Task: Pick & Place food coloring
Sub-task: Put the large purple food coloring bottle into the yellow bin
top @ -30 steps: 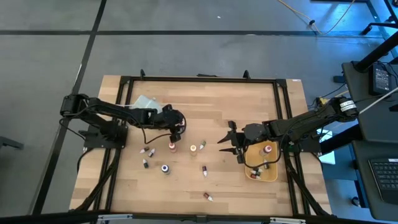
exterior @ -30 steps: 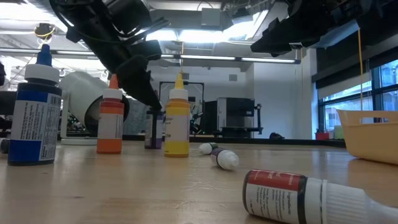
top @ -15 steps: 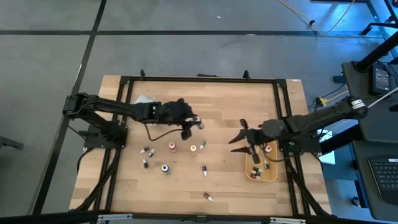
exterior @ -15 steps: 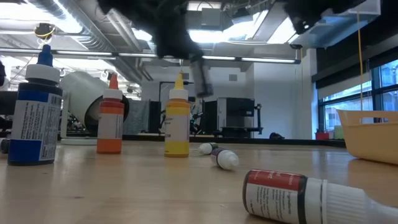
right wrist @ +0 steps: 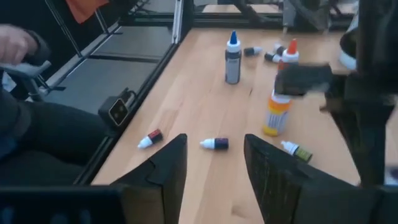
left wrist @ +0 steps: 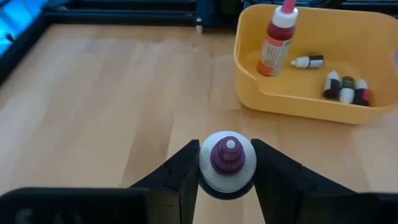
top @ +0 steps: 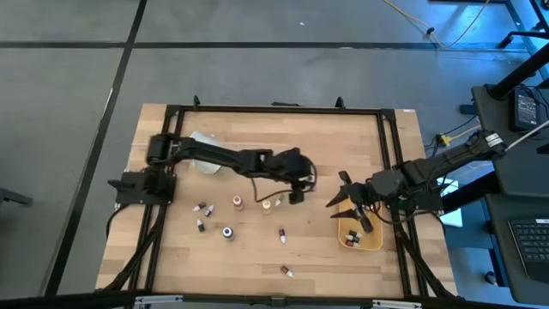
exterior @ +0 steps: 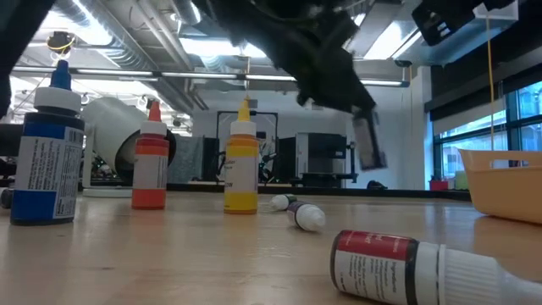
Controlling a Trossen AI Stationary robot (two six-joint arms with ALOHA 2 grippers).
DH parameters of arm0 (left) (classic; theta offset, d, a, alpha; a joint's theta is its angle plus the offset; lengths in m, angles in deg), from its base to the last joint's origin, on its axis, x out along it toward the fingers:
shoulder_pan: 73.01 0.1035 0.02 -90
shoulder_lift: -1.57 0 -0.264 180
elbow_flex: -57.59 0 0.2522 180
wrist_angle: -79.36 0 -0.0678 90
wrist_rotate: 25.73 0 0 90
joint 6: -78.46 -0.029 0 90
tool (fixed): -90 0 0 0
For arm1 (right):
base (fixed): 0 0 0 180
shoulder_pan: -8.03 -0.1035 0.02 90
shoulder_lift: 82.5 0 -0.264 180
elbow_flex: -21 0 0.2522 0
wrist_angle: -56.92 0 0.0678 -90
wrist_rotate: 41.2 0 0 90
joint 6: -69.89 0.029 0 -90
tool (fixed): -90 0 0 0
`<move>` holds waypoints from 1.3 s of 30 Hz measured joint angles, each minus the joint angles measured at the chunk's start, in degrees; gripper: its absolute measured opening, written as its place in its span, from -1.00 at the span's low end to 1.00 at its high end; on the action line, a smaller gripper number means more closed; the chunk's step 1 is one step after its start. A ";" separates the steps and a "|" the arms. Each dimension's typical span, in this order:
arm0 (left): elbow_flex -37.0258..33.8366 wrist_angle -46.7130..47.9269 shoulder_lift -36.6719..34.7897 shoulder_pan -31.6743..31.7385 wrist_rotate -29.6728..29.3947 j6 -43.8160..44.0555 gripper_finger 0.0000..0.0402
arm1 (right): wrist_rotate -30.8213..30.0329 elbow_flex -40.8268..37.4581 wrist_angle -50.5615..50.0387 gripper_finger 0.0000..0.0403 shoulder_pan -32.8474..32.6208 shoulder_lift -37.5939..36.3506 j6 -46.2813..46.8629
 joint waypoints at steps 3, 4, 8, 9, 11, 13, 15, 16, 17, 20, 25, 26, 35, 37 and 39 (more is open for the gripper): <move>3.23 0.01 3.42 0.37 1.96 0.55 -0.38 | 0.02 0.00 -0.47 -0.20 -0.29 -0.01 0.33; 3.99 -0.13 4.36 0.37 2.40 0.61 -0.38 | 0.00 0.00 -0.48 -0.20 -0.37 -0.01 0.33; 4.85 1.46 6.01 0.37 2.88 0.68 -0.38 | -0.02 0.00 -0.98 -0.20 -0.35 -0.02 0.26; 4.93 1.45 6.15 0.37 2.92 0.74 -0.37 | -0.02 0.00 -0.98 -0.20 -0.35 -0.02 0.23; 4.95 2.57 6.15 0.37 2.91 1.33 -0.36 | -0.04 0.00 -1.05 -0.20 -0.35 -0.02 -0.09; 4.94 3.39 6.15 0.37 2.89 1.44 -0.34 | -0.04 0.00 -1.39 -0.20 -0.35 -0.03 -0.35; 4.95 4.01 6.15 0.37 2.84 1.42 -0.33 | -0.04 0.00 -1.45 -0.20 -0.35 -0.01 -0.35; 4.95 4.18 6.15 0.37 2.80 1.42 -0.33 | -0.06 0.00 -1.46 -0.20 -0.35 -0.01 -0.35; 4.95 4.22 6.15 0.37 2.81 1.42 -0.33 | -0.07 0.00 -1.46 -0.20 -0.35 -0.01 -0.37; 4.95 4.22 6.15 0.35 2.78 1.40 -0.33 | -0.07 0.00 -1.58 -0.20 -0.35 -0.01 -0.34; 4.95 4.22 6.15 0.35 2.76 1.38 -0.32 | -0.07 0.00 -1.98 -0.20 -0.35 -0.01 -0.34; 4.95 4.20 6.15 0.35 2.76 1.36 -0.32 | -0.07 0.00 -1.98 -0.20 -0.35 -0.01 -0.34; 4.99 3.79 7.38 0.33 2.61 2.17 -0.32 | -0.09 0.00 -2.09 -0.20 -0.35 -0.01 -0.33; 4.99 2.43 8.19 0.33 2.69 2.23 -0.32 | -0.09 -0.02 -2.12 -0.20 -0.33 -0.01 -0.34; 5.00 2.87 8.16 0.33 2.69 2.27 -0.32 | -0.09 0.00 -2.26 -0.20 -0.32 -0.01 -0.33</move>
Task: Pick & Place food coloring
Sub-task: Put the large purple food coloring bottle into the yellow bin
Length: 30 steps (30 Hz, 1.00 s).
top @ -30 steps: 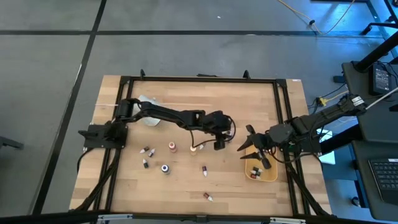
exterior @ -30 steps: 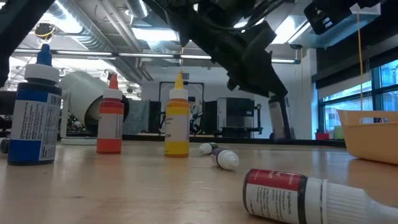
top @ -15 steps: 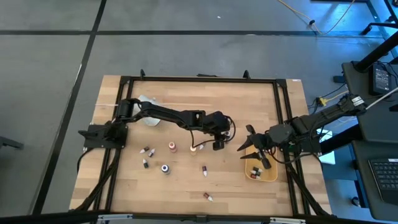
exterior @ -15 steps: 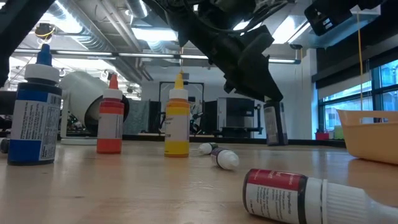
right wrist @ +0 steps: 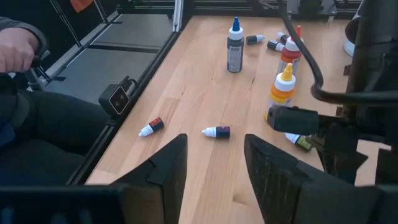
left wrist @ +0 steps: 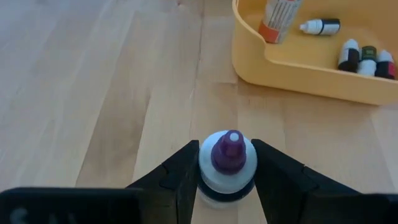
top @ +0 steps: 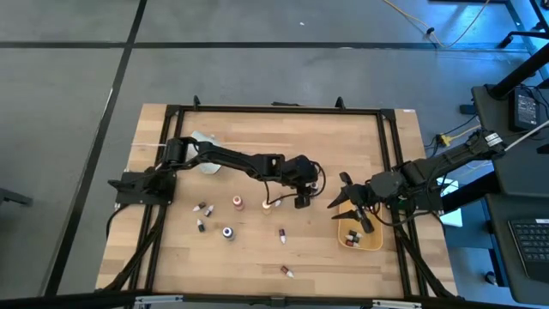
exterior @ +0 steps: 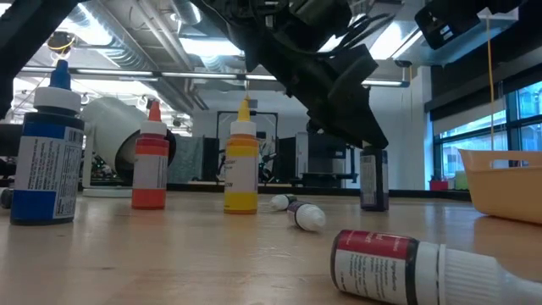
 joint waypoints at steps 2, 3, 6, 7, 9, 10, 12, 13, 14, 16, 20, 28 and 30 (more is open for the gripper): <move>-0.01 -0.02 0.00 0.00 0.00 0.04 -0.32 | -0.02 0.00 -0.26 -0.20 0.00 0.00 0.00; -0.01 -0.08 0.00 0.00 0.00 0.06 -0.32 | -0.02 0.00 -0.27 -0.20 0.02 0.00 0.00; -0.02 -0.36 -0.29 0.00 -0.04 0.07 -0.32 | -0.02 0.00 -0.25 -0.20 0.02 0.00 0.00; -0.03 -0.57 -0.40 0.00 -0.04 0.07 -0.32 | -0.02 0.00 -0.26 -0.20 0.02 0.00 0.00; -0.01 -0.87 -0.52 0.00 -0.07 0.07 -0.32 | -0.02 0.00 -0.24 -0.20 0.02 0.00 0.00; -0.01 -0.81 -0.52 0.00 -0.06 0.08 -0.32 | -0.02 0.00 -0.24 -0.20 0.02 0.00 0.00; -0.01 -0.75 -0.52 0.00 0.26 0.09 -0.32 | -0.02 0.00 -0.24 -0.20 0.02 0.00 0.00; -0.03 -0.80 -0.52 0.00 0.47 0.09 -0.32 | -0.02 0.00 -0.24 -0.20 0.02 0.00 0.00; -0.01 -0.82 -0.52 0.00 0.50 0.09 -0.32 | -0.02 0.00 -0.24 -0.20 0.02 0.00 0.00; -0.03 -0.80 -0.52 0.00 0.52 0.09 -0.29 | -0.02 0.00 -0.24 -0.20 0.02 0.00 0.00; -0.02 -1.93 -0.52 0.00 0.56 0.06 -0.15 | -0.02 0.00 -0.24 -0.20 0.02 0.00 0.00; -0.16 2.18 -3.09 0.15 0.55 -3.61 0.15 | -0.02 0.00 -0.27 -0.20 0.00 0.00 0.00; -0.13 3.50 -5.61 0.11 0.55 -5.06 0.17 | -0.02 0.00 -0.39 -0.20 0.00 0.00 0.00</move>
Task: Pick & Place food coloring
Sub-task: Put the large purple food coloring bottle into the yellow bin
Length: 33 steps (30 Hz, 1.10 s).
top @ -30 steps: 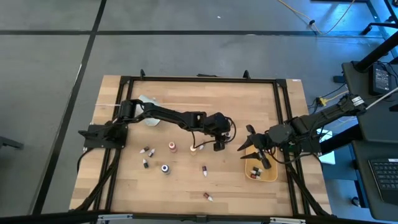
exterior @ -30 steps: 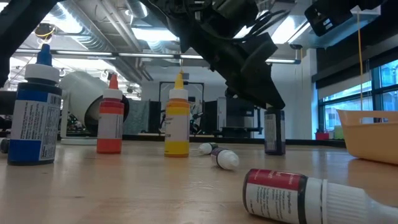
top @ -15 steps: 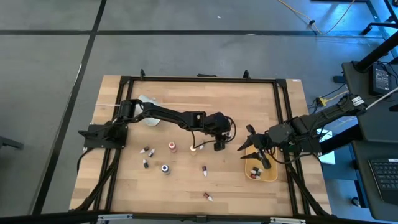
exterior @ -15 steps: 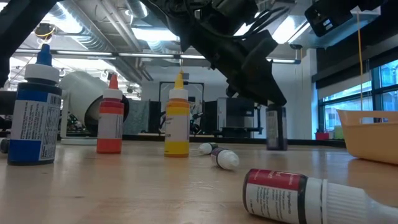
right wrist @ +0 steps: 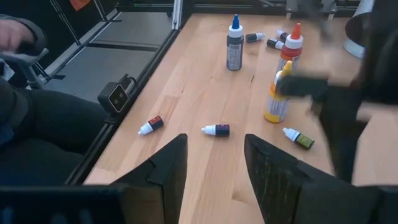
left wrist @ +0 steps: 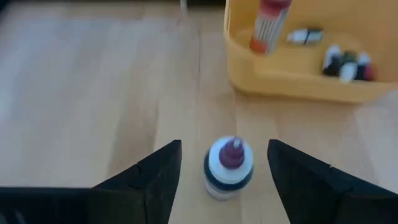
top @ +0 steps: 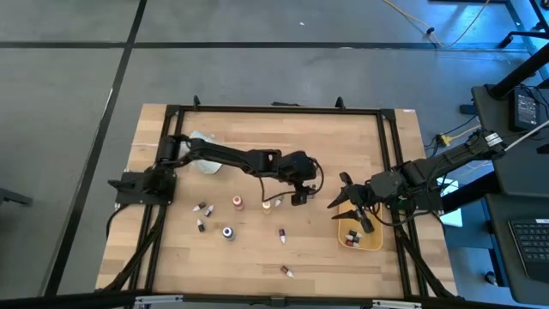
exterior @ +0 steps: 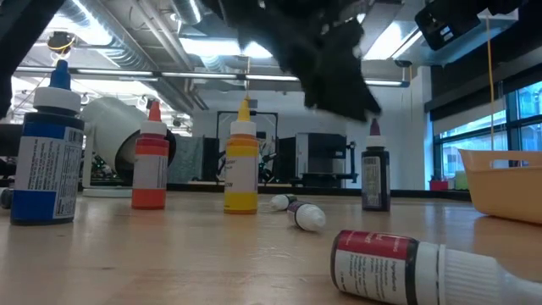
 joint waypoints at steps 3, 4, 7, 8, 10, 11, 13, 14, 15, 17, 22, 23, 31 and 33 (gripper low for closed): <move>0.06 1.22 -3.39 -0.68 0.00 -0.85 0.18 | -0.49 0.00 -0.11 -0.20 0.00 0.00 -1.06; 0.04 1.98 -4.44 -1.09 -0.02 -0.91 0.17 | -1.07 0.00 -0.11 -0.20 0.00 0.00 -2.21; -0.55 2.58 -8.05 -2.43 0.03 -2.41 0.15 | -3.44 -0.38 0.80 -0.20 0.00 0.04 -4.55; -1.63 1.58 -9.45 -2.90 0.04 -2.81 0.15 | -4.05 -0.75 1.72 -0.20 0.01 0.04 -4.56; -5.25 -1.27 -12.84 -3.71 0.09 -2.94 0.14 | -4.17 -1.72 3.40 -0.20 0.02 0.04 -4.57; -7.78 -2.74 -14.77 -4.07 0.07 -2.75 0.14 | -4.17 -2.30 4.32 -0.20 0.02 0.04 -4.67; -13.61 -7.67 -19.00 -4.72 -0.38 -1.97 0.14 | -4.13 -3.31 6.09 -0.20 0.02 0.06 -4.74; -16.85 -10.64 -21.32 -4.99 -0.52 -1.47 0.14 | -4.13 -3.85 6.97 -0.20 0.02 0.05 -4.72; -20.14 -14.02 -23.75 -5.35 -0.76 -0.88 0.15 | -4.13 -4.29 8.09 -0.20 0.02 0.04 -4.74; -26.48 -20.38 -28.27 -6.05 -1.19 0.47 0.16 | -4.11 -5.21 10.16 -0.20 0.02 0.07 -4.71; -40.75 -31.11 -38.33 -8.55 -3.28 2.25 0.14 | -3.81 -6.16 14.88 -0.19 0.00 0.04 -4.76; -43.38 -33.05 -40.49 -9.05 -4.03 2.70 0.14 | -3.11 -6.16 15.52 -0.17 0.00 0.04 -4.76; -57.48 -39.11 -54.30 -13.03 -7.91 7.07 0.16 | -2.56 -6.16 16.50 0.16 0.00 0.04 -4.80; -59.44 -38.97 -56.37 -14.00 -7.86 7.21 0.16 | -2.91 -6.16 16.48 0.22 0.00 0.04 -3.08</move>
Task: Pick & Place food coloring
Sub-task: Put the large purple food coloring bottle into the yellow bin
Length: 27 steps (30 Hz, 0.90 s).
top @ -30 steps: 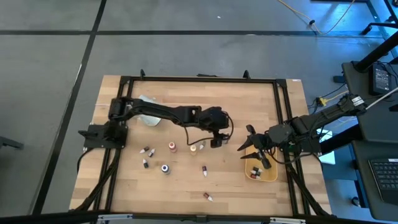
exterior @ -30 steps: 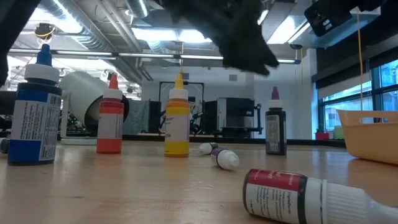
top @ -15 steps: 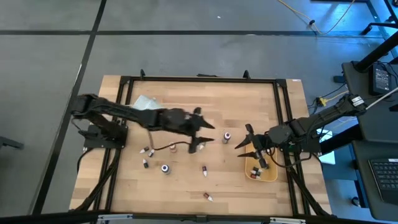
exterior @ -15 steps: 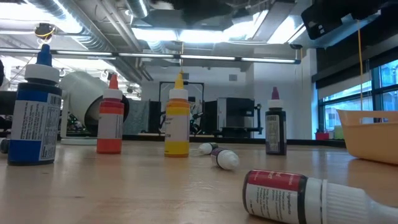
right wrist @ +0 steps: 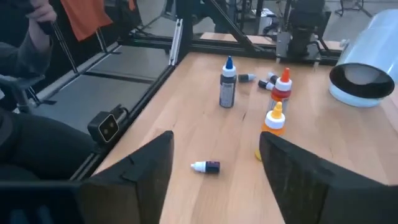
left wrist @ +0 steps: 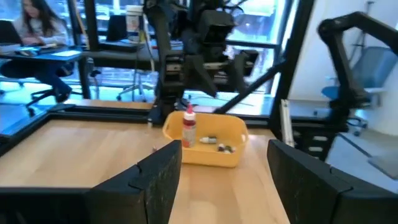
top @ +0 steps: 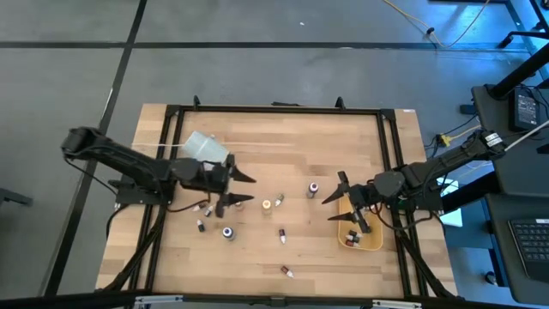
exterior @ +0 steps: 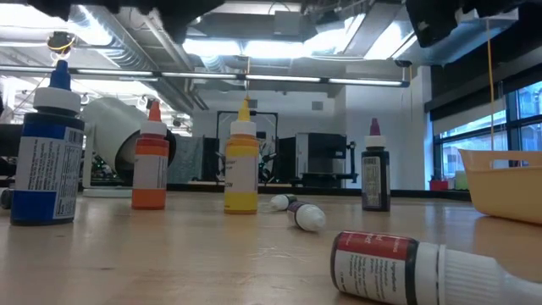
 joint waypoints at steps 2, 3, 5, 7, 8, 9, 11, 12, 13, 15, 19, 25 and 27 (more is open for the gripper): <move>-1.14 0.36 -1.06 -0.72 0.02 -0.04 0.15 | -3.93 0.42 -0.65 0.24 0.02 0.00 4.24; -1.70 0.36 -1.45 -0.98 0.02 -0.03 0.14 | -6.61 1.28 -2.26 0.25 0.41 0.00 6.34; -2.40 0.32 -1.64 -1.53 -0.01 -0.04 0.14 | -10.08 4.15 -8.64 0.25 2.18 0.23 9.00; -3.09 0.56 -1.59 -1.69 0.04 -0.04 0.13 | -10.79 7.50 -16.00 0.25 4.32 1.78 10.60; -3.15 0.70 -1.47 -1.68 0.05 -0.04 0.13 | -10.69 9.07 -19.15 0.25 5.32 3.01 10.97; -3.15 0.61 -1.28 -1.67 0.03 -0.04 0.14 | -10.59 10.57 -21.67 0.24 6.34 4.43 11.02; -3.15 0.71 -1.11 -1.67 0.02 -0.05 0.15 | -8.80 13.73 -25.53 0.22 8.50 7.55 10.54; -3.15 0.69 -1.10 -1.67 0.01 -0.04 0.16 | -6.92 15.07 -27.38 0.22 9.72 9.12 10.28; -3.15 0.56 -1.12 -1.67 0.02 -0.05 0.16 | -5.11 16.33 -29.51 0.21 10.90 10.81 9.84; -3.15 0.59 -1.12 -1.67 0.02 -0.07 0.16 | -1.78 18.80 -32.72 0.19 12.69 14.35 8.83; -3.15 0.39 -1.12 -1.67 0.02 -0.10 0.14 | -0.39 23.78 -38.65 0.16 15.31 20.65 6.00; -3.15 0.38 -1.12 -1.67 0.02 -0.10 0.13 | 1.70 28.24 -42.81 0.13 18.11 28.10 1.54; -3.15 0.39 -1.12 -1.67 0.02 -0.10 0.14 | 3.33 28.58 -43.23 0.13 18.95 30.02 0.75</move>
